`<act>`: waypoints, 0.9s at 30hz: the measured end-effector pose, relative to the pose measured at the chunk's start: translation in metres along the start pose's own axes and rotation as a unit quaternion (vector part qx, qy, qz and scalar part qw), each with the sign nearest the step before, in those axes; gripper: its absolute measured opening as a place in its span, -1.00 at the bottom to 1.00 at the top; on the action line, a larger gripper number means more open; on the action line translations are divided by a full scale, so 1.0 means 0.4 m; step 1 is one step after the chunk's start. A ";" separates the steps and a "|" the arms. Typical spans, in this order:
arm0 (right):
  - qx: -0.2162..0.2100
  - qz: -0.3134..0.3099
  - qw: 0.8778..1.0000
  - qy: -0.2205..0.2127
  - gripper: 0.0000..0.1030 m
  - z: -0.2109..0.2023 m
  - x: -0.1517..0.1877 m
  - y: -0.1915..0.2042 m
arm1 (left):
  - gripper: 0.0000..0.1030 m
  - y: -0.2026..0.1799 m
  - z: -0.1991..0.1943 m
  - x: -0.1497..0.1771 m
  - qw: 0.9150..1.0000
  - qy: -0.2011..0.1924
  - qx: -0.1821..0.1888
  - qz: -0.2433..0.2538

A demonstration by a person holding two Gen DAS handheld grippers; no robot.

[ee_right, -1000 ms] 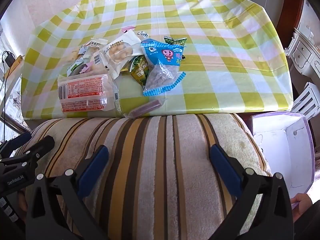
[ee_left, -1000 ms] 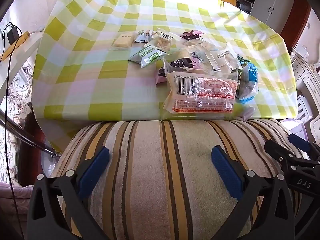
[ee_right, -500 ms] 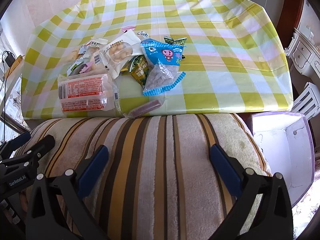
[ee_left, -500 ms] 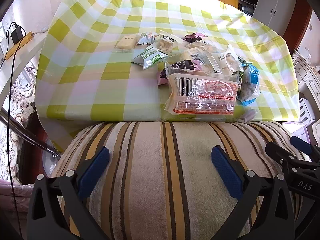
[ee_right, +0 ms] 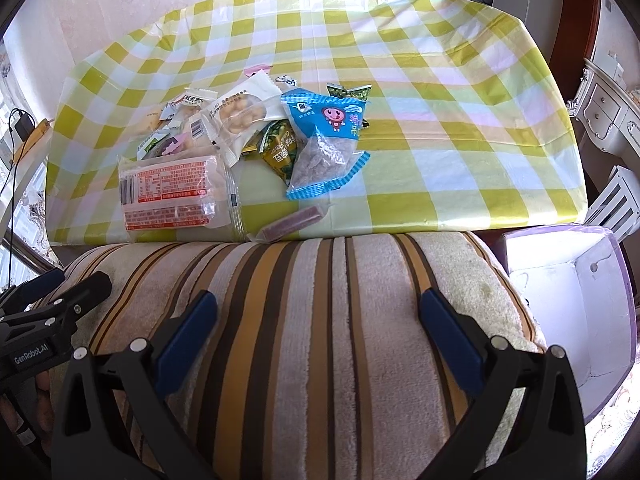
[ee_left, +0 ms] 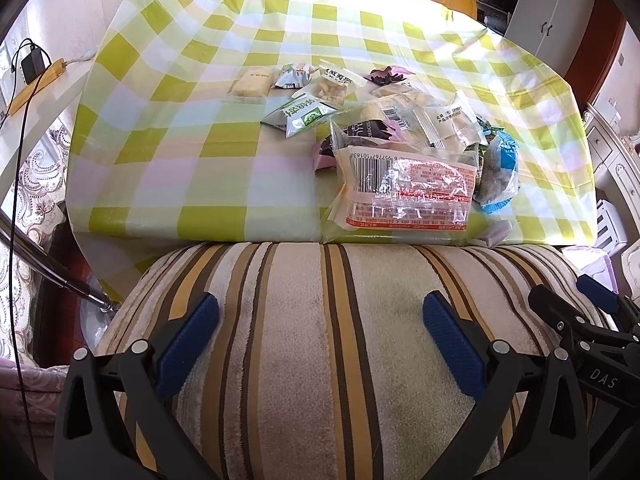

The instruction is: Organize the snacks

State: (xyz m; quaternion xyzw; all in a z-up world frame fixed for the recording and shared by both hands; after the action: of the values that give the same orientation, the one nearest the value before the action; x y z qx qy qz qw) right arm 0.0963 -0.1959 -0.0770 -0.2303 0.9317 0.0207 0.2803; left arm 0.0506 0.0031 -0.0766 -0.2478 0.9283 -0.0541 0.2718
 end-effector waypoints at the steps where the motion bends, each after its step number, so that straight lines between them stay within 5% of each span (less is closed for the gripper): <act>1: 0.001 0.000 1.000 0.001 0.97 0.006 -0.003 0.000 | 0.92 -0.002 0.000 0.003 1.000 -0.001 -0.001 0.000; 27: 0.000 -0.001 1.000 0.000 0.97 0.006 -0.003 -0.001 | 0.92 -0.002 0.001 0.005 1.000 -0.001 -0.001 0.001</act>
State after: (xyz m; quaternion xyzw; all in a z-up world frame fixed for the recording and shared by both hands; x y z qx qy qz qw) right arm 0.0987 -0.1954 -0.0785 -0.2306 0.9315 0.0202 0.2806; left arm 0.0497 0.0015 -0.0777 -0.2476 0.9282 -0.0524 0.2728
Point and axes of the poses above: each gripper's, at about its wrist camera, not at the fingertips, and z roughly the way its jaws point, y to its left, x to its underside, the point moved 9 cm from there along z, roughly the way its jaws point, and after that the axes turned 14 degrees about -z, right-handed, at the moved point
